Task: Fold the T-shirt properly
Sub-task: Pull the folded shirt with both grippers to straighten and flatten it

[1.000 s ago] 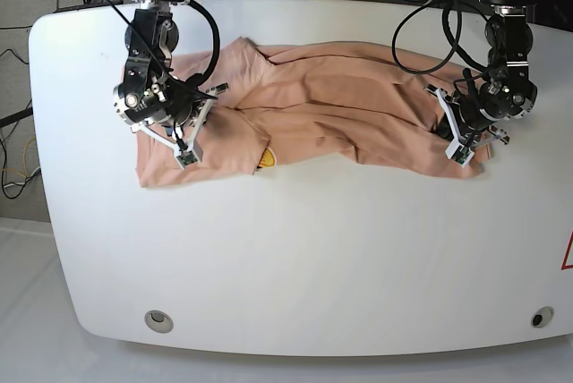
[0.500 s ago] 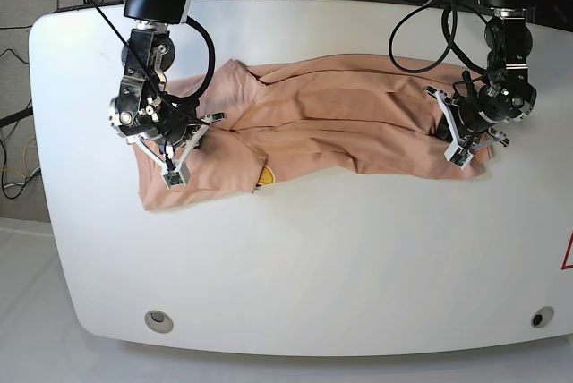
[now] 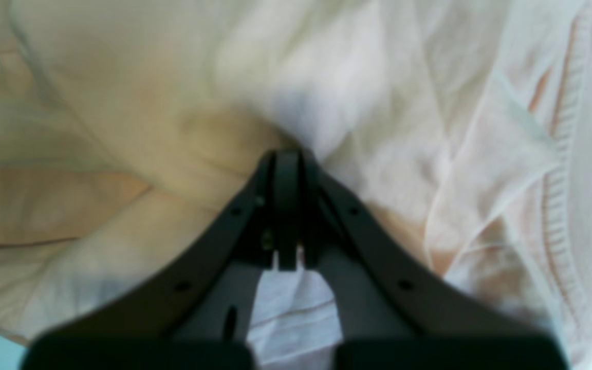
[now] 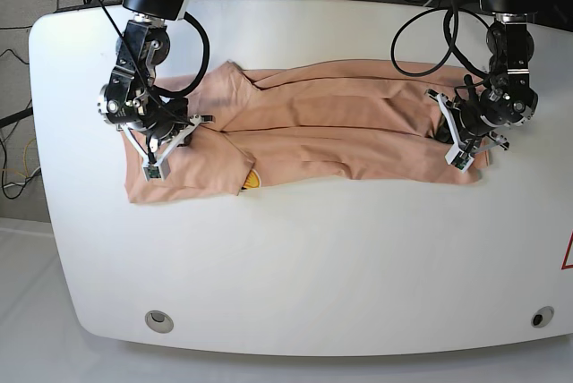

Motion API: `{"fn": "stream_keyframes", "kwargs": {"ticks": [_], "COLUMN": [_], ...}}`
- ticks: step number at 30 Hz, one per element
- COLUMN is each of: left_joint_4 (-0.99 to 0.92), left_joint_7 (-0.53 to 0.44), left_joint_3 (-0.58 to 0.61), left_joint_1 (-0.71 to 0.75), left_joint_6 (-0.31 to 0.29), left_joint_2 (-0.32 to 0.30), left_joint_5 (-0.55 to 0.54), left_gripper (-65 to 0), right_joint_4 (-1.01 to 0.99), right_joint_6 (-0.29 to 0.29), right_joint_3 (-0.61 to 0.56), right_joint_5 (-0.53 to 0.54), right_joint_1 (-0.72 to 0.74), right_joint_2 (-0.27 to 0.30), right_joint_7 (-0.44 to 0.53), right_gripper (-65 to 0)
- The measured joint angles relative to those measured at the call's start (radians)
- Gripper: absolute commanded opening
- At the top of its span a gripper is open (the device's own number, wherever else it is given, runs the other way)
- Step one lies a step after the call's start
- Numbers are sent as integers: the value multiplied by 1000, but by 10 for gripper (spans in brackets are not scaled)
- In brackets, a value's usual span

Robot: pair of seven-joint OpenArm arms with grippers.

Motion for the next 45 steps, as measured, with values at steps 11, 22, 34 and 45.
{"fn": "stream_keyframes", "kwargs": {"ticks": [11, 22, 34, 45], "left_joint_4": [-6, -6, -6, -8], "left_joint_7": [-6, -25, -25, -23], "left_joint_3": [0, -1, -1, 1], "left_joint_1": [2, 14, 14, 14], "left_joint_6": [-4, -3, -4, -8], "left_joint_2": [-6, -15, -16, -43], "left_joint_5": [-3, -10, -10, -14], "left_gripper": [-646, -646, -646, -646], "right_joint_4": [9, 30, 94, 95], "right_joint_6": [-3, -4, -6, -7], "right_joint_3": [47, 63, 100, 102], "right_joint_5": [18, 18, 3, 2], "right_joint_1": [-32, -56, -100, -105], "right_joint_2": [0, -4, -29, -39], "right_joint_7": [27, 36, 9, 16], "right_gripper": [-637, -637, -637, -637]}}
